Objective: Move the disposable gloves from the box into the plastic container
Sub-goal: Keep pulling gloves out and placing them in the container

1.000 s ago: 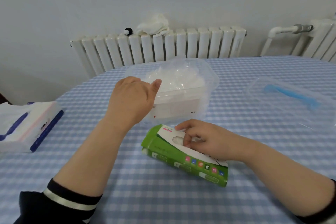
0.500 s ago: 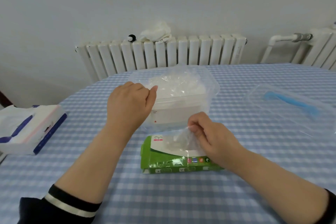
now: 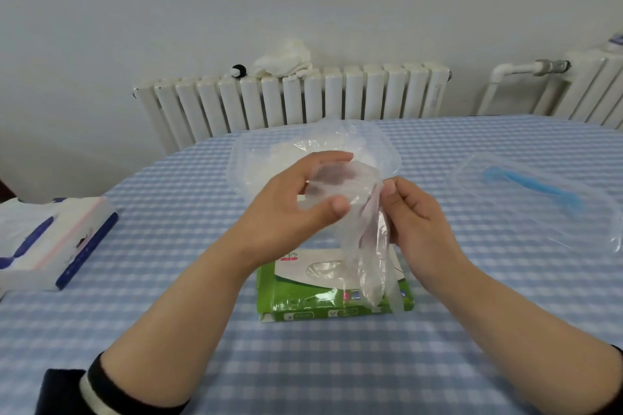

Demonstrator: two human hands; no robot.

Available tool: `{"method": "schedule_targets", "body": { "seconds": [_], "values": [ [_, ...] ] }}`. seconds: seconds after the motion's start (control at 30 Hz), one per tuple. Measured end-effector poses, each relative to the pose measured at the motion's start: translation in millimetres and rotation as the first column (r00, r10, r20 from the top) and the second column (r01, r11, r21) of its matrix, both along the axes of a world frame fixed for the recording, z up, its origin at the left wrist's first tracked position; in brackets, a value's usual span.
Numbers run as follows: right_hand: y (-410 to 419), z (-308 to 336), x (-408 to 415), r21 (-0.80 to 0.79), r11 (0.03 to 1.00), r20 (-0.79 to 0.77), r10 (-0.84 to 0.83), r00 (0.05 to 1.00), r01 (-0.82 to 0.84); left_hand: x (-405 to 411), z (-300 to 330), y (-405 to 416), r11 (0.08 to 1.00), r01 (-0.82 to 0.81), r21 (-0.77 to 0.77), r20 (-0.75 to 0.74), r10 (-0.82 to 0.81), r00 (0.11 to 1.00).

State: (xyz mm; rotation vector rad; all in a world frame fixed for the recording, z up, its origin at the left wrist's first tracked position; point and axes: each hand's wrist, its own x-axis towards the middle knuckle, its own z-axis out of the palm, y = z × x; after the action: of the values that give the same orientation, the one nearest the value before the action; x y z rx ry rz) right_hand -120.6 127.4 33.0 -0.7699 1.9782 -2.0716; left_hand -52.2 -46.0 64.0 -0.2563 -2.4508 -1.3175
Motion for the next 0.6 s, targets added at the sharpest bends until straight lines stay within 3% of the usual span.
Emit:
{"method": "schedule_targets", "body": {
  "seconds": [0.13,0.23,0.3,0.37,0.43,0.53,0.6],
  "values": [
    [0.6,4.8,1.0,0.066,0.997,0.023,0.037,0.999,-0.039,-2.9,7.3,9.6,0.989,-0.145,0.007,-0.018,0.146,0.989],
    [-1.9,12.2,3.0,0.02,0.994,0.238,0.098,0.966,-0.106,-10.7,17.3,16.1,0.975,-0.216,0.05,-0.031,0.218,0.976],
    [-1.9,17.0,2.2,-0.09,0.977,0.493,0.211,0.844,-0.192,-17.2,24.3,17.6,0.968,-0.239,0.081,-0.009,0.24,0.971],
    [-1.3,20.8,1.3,-0.186,0.947,0.68,0.315,0.662,-0.261,-28.2,30.3,13.1,0.954,-0.284,0.1,0.011,0.284,0.959],
    [-0.1,20.0,-1.2,-0.199,0.927,0.736,0.355,0.577,-0.317,-43.4,36.8,4.2,0.931,-0.365,0.017,-0.005,0.366,0.931],
    [1.1,19.1,-7.2,-0.25,0.925,0.731,0.374,0.571,-0.286,-69.9,44.9,-19.1,0.864,-0.47,-0.181,-0.007,0.476,0.879],
    [1.6,20.7,-10.6,-0.307,0.923,0.727,0.385,0.568,-0.233,-86.0,43.9,-38.3,0.769,-0.49,-0.41,0.031,0.549,0.835]
  ]
}}
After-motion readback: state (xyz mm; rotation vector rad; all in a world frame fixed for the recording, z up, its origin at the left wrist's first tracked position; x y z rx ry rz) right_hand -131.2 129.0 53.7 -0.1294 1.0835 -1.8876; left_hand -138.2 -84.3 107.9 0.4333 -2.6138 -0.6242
